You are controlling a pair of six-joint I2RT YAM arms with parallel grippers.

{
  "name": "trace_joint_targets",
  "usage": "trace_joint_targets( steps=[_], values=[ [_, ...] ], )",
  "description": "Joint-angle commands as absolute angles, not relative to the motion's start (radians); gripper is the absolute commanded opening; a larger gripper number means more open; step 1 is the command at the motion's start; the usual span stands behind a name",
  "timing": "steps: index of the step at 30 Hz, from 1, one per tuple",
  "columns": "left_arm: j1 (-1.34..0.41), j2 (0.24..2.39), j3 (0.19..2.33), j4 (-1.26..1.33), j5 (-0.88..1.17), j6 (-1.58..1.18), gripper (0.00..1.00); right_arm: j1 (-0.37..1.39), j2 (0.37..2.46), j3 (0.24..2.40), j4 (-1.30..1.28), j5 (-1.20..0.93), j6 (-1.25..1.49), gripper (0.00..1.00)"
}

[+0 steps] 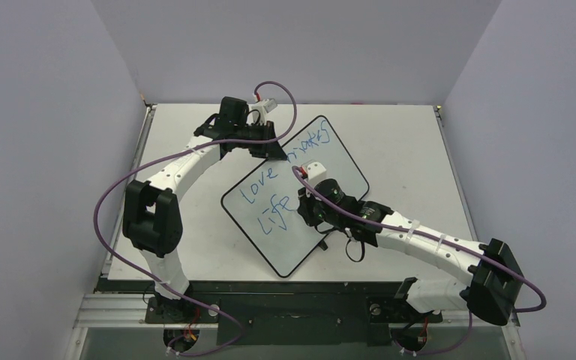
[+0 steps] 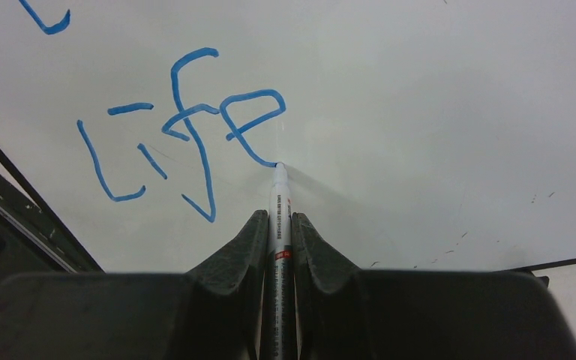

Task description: Write a sentence on the whiteboard

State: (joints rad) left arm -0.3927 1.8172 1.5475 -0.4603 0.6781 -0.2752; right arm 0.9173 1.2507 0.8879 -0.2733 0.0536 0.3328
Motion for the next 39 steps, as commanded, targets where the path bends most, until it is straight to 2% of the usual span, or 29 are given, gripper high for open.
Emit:
trace_joint_targets(
  steps=[1,6,11,19,39],
  values=[
    [-0.417,1.781,1.529,-0.509,0.653,-0.197,0.00,0.896,1.243,0.925,-0.281,0.117,0.335,0.00],
    [-0.417,1.778,1.531,-0.511,0.654,-0.197,0.00,0.851,1.292,0.984,-0.284,0.137,0.321,0.00],
    [-0.417,1.775,1.527,-0.511,0.653,-0.196,0.00,0.839,1.250,1.033,-0.291,0.138,0.310,0.00],
    [-0.419,1.766,1.522,-0.513,0.651,-0.195,0.00,0.820,1.190,1.017,-0.268,0.120,0.297,0.00],
    [-0.426,1.760,1.513,-0.512,0.645,-0.193,0.00,0.767,1.274,1.037,-0.242,0.088,0.282,0.00]
  ],
)
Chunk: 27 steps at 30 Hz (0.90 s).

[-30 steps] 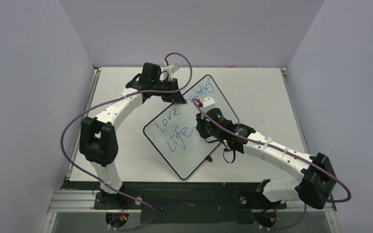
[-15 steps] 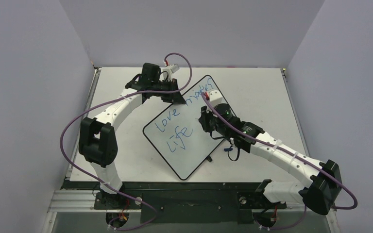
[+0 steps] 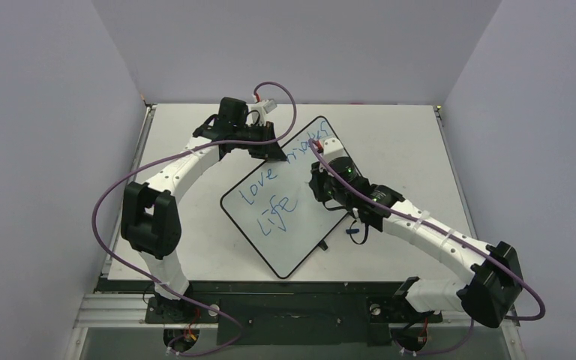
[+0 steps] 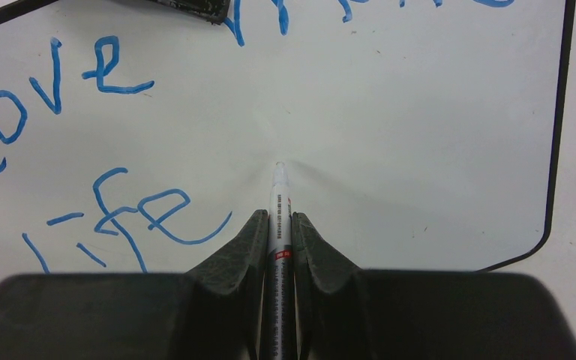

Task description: Write a sentence on the whiteboard

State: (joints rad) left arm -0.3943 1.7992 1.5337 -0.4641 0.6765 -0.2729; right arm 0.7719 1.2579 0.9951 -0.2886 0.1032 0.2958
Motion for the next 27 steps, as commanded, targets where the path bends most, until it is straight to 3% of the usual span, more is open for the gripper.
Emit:
trace_joint_targets(
  steps=[1,13,27],
  values=[
    [-0.426,1.759,1.513,-0.512,0.644,-0.193,0.00,0.767,1.278,1.039,-0.240,0.085,0.282,0.00],
    [-0.428,1.754,1.507,-0.511,0.647,-0.193,0.00,0.753,1.356,1.062,-0.195,0.040,0.305,0.00],
    [-0.428,1.760,1.508,-0.511,0.646,-0.195,0.00,0.747,1.322,0.945,-0.201,0.028,0.320,0.00]
  ],
)
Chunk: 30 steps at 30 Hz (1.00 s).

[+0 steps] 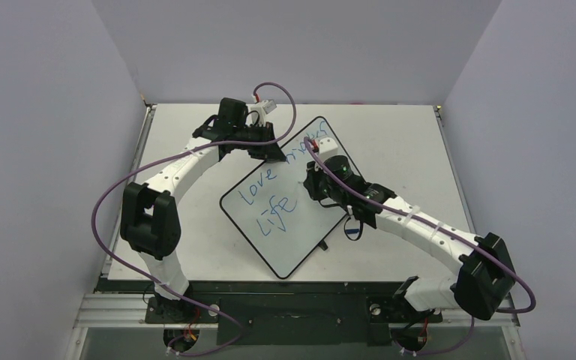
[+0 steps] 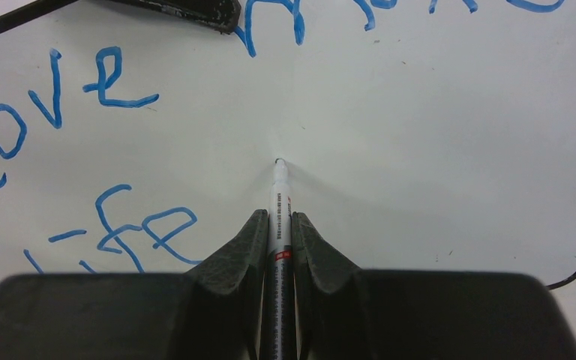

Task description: Write a sentence on the whiteboard

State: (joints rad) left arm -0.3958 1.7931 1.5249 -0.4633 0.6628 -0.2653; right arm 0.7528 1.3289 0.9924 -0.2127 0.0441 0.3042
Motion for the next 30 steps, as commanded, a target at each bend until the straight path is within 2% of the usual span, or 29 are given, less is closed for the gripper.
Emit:
trace_joint_targets(
  steps=[1,17,30],
  values=[
    [-0.428,1.760,1.509,-0.511,0.647,-0.195,0.00,0.748,1.317,0.939,-0.203,0.028,0.321,0.00],
    [-0.428,1.772,1.507,-0.516,0.628,-0.186,0.00,0.753,1.195,0.822,-0.242,0.008,0.396,0.00],
    [-0.442,1.777,1.502,-0.526,0.611,-0.174,0.00,0.754,1.258,0.913,-0.262,0.019,0.381,0.00]
  ],
)
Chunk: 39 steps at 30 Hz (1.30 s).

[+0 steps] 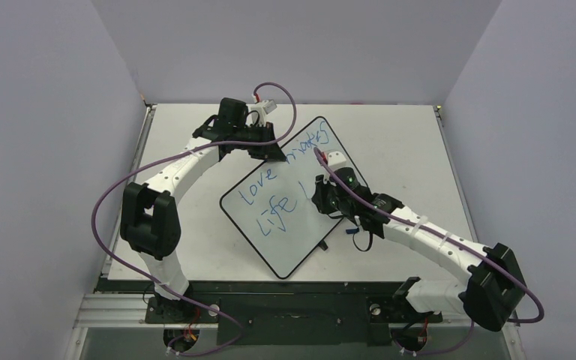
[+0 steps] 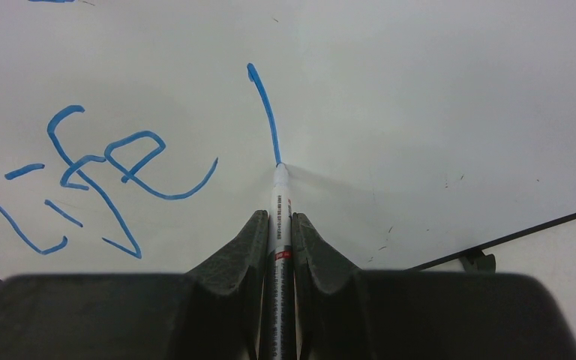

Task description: Write a sentence on the whiteboard

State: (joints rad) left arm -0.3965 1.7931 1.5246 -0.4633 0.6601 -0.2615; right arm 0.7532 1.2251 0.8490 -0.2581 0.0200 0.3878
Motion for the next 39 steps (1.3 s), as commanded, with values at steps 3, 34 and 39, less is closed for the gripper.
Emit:
trace_joint_targets(
  steps=[3,34,39],
  values=[
    [-0.445,1.778,1.500,-0.526,0.609,-0.173,0.00,0.753,1.274,0.939,-0.271,0.025,0.372,0.00],
    [-0.475,1.782,1.499,-0.534,0.602,-0.168,0.00,0.683,1.393,1.129,-0.282,0.056,0.360,0.00],
    [-0.476,1.782,1.499,-0.535,0.601,-0.168,0.00,0.677,1.400,1.142,-0.276,0.055,0.363,0.00]
  ],
)
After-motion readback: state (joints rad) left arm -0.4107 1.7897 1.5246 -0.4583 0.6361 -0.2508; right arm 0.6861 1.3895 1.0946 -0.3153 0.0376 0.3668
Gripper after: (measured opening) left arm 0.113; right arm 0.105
